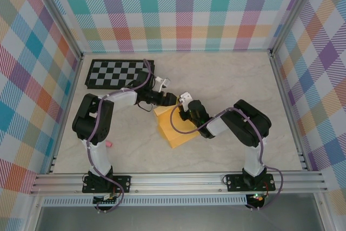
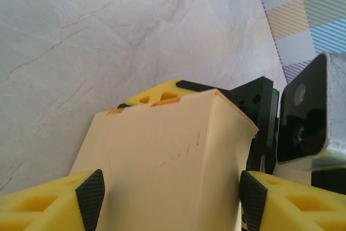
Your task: Fold the paper box
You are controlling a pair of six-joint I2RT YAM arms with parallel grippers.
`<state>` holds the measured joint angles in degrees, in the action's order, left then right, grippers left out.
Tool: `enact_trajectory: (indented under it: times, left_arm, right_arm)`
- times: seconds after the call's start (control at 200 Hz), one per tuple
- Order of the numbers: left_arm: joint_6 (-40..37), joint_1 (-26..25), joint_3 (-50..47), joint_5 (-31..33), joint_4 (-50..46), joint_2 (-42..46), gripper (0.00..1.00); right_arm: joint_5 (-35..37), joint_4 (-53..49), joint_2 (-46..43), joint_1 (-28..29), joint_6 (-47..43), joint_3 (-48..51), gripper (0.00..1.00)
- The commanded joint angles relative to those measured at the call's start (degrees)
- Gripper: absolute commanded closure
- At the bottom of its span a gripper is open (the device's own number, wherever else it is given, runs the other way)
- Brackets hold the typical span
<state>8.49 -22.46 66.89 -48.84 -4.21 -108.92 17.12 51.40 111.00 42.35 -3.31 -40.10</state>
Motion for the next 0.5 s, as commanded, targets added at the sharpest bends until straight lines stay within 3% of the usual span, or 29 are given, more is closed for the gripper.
enact_trajectory:
  times: [0.0, 0.18, 0.495]
  left_arm:
    - [3.4, -1.6, -0.9, -1.5, 2.9, -2.1, 0.32]
    - [4.5, -1.7, -0.6, -1.0, 2.7, -2.5, 0.34]
    - [1.1, -1.7, 0.3, 2.8, -3.4, -2.7, 0.39]
  right_arm:
    - [2.5, -2.9, 0.8, 0.6, -1.1, -1.0, 0.89]
    - [4.8, -0.9, 1.2, 0.7, -0.5, -1.0, 0.7]
    - [3.4, 4.8, -1.7, 0.7, -1.2, 2.5, 0.67]
